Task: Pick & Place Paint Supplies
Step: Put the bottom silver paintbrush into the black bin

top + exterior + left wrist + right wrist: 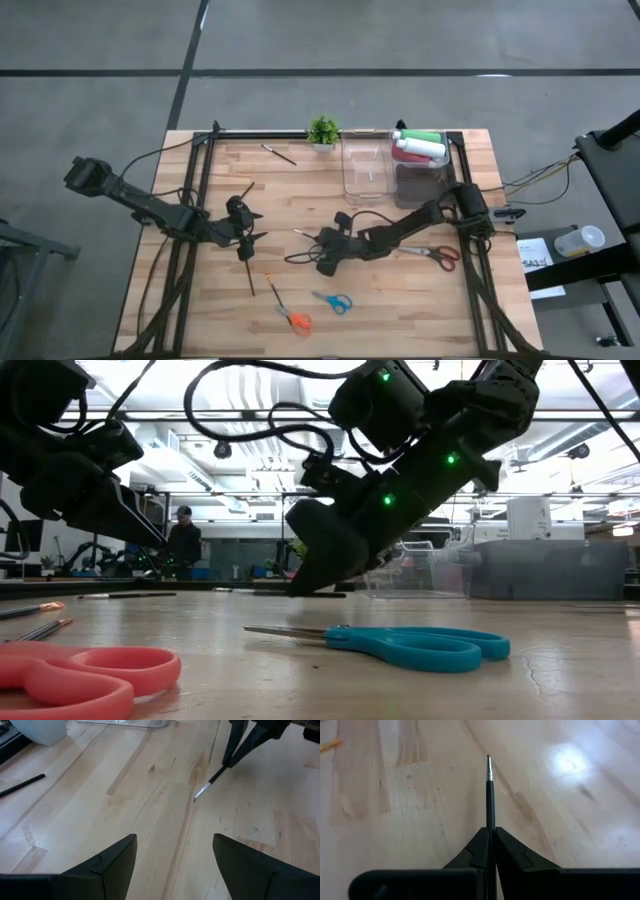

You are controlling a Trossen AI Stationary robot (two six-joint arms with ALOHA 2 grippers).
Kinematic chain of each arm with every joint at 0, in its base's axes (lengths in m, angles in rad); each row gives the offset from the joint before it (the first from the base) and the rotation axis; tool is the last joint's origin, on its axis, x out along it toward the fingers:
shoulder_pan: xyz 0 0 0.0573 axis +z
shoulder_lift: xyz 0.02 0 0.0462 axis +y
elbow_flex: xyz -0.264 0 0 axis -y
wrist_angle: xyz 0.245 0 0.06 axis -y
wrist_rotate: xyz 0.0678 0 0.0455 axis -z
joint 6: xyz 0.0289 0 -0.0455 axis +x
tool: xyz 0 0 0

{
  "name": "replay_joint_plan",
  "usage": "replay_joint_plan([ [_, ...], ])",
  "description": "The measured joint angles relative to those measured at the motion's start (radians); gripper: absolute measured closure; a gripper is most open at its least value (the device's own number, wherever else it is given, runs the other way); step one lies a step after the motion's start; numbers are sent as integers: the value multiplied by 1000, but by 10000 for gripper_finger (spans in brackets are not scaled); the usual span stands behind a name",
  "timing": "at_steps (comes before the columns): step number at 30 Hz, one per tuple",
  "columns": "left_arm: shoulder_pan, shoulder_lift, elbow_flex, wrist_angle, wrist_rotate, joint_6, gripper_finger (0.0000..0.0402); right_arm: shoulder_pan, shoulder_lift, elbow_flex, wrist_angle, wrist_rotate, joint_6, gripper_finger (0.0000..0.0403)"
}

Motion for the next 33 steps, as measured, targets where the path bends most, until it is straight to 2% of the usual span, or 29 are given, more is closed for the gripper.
replay_joint_plan([
  [8, 0, 0, 0, 0, 0, 0, 135, 2, -40, -12, -19, 11, -22, 386],
  [15, 0, 0, 0, -3, 0, 0, 135, 2, -125, -65, -18, 11, -28, 386],
  [33, 0, 1, 0, -30, 0, 0, 135, 13, -551, -307, -131, 137, 9, 386],
])
